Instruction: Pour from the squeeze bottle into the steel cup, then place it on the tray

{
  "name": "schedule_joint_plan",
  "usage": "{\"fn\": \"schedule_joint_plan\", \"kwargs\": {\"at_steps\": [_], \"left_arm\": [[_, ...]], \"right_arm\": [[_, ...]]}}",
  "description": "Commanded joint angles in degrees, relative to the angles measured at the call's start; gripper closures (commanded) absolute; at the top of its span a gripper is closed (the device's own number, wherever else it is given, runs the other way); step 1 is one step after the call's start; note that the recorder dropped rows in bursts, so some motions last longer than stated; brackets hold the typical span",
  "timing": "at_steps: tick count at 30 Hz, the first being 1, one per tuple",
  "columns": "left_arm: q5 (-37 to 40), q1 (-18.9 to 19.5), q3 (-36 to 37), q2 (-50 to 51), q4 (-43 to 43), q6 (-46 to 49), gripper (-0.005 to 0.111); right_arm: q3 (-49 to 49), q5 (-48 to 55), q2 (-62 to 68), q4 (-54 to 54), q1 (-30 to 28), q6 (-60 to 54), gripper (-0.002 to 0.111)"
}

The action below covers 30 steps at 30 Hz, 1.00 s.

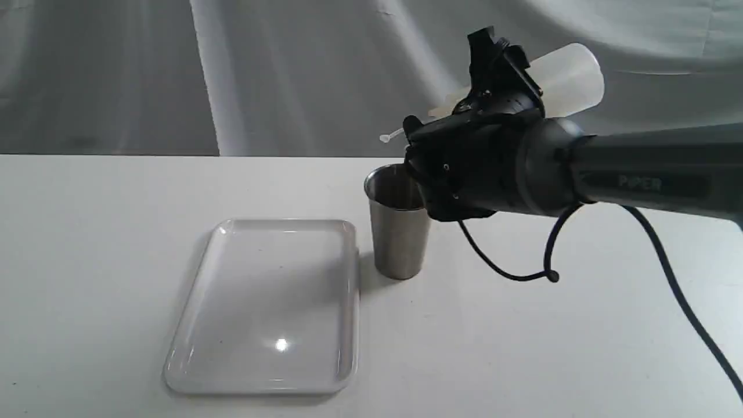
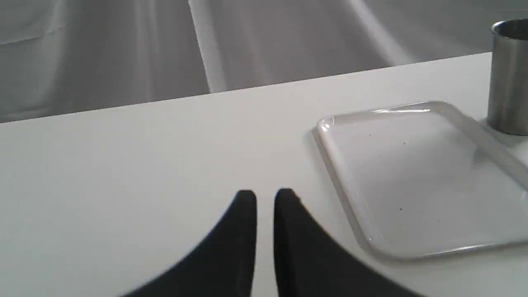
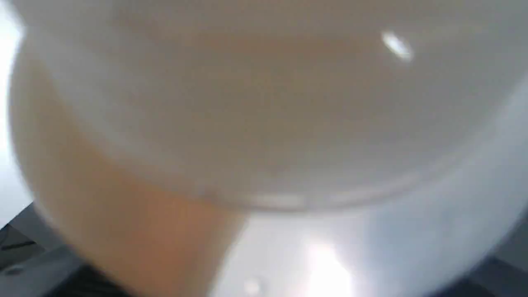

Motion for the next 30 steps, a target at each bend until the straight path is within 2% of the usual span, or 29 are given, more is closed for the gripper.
{"fn": "schedule_joint_plan", "kwargs": {"at_steps": [1, 23, 30], "left_arm": [[-0.4, -0.2, 0.3, -0.3, 0.0, -0.1, 0.098], [-0.4, -0.2, 0.3, -0.3, 0.0, -0.1, 0.098], [-0.4, -0.2, 0.3, -0.3, 0.0, -0.1, 0.098]], "right_arm": [[-0.6, 1.4, -0.8, -2.7, 0.1, -2.4, 0.080], [-0.6, 2.2, -0.8, -6.6, 0.1, -4.1, 0.080], [-0.6, 2.2, -0.8, -6.6, 0.1, -7.8, 0.080]]}}
